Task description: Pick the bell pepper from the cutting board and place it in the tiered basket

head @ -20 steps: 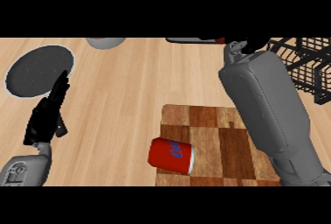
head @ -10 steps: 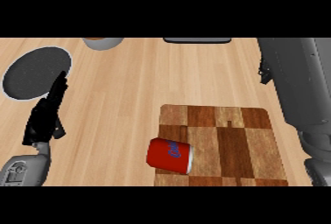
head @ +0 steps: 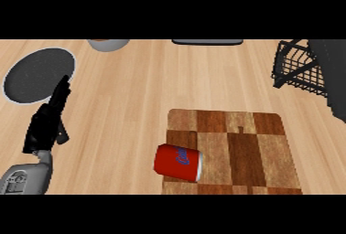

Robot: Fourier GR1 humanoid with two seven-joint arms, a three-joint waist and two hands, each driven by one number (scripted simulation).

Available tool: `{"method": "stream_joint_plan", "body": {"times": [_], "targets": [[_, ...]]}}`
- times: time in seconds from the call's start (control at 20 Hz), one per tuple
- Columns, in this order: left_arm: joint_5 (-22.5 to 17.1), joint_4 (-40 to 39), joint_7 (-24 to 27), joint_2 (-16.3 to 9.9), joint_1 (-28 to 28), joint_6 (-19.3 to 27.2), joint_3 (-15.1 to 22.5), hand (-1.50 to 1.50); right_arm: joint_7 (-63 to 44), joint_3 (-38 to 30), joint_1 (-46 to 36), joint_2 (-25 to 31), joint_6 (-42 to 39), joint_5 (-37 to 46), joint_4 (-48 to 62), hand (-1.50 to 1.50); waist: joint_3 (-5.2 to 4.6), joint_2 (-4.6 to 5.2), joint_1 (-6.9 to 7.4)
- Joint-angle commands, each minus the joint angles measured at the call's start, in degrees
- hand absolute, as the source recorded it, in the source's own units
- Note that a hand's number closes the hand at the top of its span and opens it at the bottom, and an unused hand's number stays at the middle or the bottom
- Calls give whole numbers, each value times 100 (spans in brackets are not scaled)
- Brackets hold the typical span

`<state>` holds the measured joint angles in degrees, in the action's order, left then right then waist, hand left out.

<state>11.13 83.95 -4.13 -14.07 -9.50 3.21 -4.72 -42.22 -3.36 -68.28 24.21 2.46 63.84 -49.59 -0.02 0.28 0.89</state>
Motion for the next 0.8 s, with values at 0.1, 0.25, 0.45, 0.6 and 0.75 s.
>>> {"method": "stream_joint_plan", "body": {"times": [0.1, 0.25, 0.45, 0.6, 0.75], "targets": [[61, -61, -38, 11, -87, 17, 5, 0, 301, 281, -86, 779, -280, 669, 880, 150, -2, 21, 8], [4, 193, -64, -41, 14, -81, -29, 0, 490, 62, -146, 858, 142, 672, 1267, 150, 2, 3, 30], [43, -231, 373, 202, 156, -4, 55, 0, 1223, -116, -72, 1215, 320, 564, 1743, 150, 1, 23, 26], [-144, 93, 103, -80, 204, -283, -124, 0, 1765, -324, -107, 1374, 234, 334, 2035, 150, 3, 12, 47], [116, 112, 178, 58, 198, -10, -27, 0, 1915, -555, 110, 1216, 327, 50, 2062, 150, 3, 1, 9]]}}
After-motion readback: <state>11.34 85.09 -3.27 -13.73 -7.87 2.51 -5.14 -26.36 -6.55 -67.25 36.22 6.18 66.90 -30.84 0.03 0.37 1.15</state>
